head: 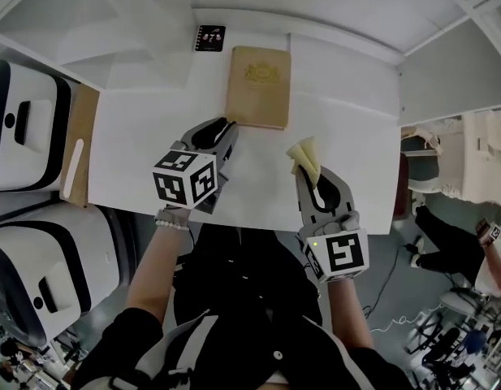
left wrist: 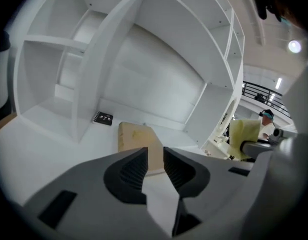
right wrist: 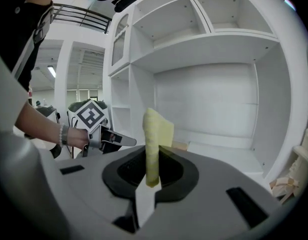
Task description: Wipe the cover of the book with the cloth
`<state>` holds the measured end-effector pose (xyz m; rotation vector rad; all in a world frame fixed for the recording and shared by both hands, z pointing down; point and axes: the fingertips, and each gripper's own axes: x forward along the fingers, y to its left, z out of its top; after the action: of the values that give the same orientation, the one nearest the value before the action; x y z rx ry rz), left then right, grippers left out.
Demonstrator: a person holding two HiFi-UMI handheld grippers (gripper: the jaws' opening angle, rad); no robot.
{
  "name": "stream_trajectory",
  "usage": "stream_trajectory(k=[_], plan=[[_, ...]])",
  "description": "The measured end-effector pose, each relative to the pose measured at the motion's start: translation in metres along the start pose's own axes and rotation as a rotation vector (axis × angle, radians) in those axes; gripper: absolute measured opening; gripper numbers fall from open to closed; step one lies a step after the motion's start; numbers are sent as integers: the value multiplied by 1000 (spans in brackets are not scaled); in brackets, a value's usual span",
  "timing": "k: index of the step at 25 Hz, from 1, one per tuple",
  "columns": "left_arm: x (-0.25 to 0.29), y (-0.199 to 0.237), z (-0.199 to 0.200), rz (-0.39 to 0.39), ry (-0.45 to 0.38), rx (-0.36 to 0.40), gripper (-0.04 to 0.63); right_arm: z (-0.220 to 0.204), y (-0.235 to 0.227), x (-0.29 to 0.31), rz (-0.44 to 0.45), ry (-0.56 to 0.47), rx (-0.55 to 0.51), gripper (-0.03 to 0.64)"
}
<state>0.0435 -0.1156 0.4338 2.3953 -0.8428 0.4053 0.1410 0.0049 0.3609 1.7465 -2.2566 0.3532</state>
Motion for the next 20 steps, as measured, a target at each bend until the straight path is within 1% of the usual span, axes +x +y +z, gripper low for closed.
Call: stream_trajectory(k=[5,9,13,16,20], plan=[[19,25,-14,108,34,-54,130,-2,-4,14,99,7,-8,35],[25,37,-17,163,36,-88,149,-2,-7,22,157,11,-49,35],[30,45,-17,186,40,-106,161,-5,-10,28,176,24,-58,35],[37,51,-19,186,53,-130,173,-8,-13,36,172,38,-57,35],[52,61,-23,174,71,-183,192,-13,-19,46,158,52,-50,35]])
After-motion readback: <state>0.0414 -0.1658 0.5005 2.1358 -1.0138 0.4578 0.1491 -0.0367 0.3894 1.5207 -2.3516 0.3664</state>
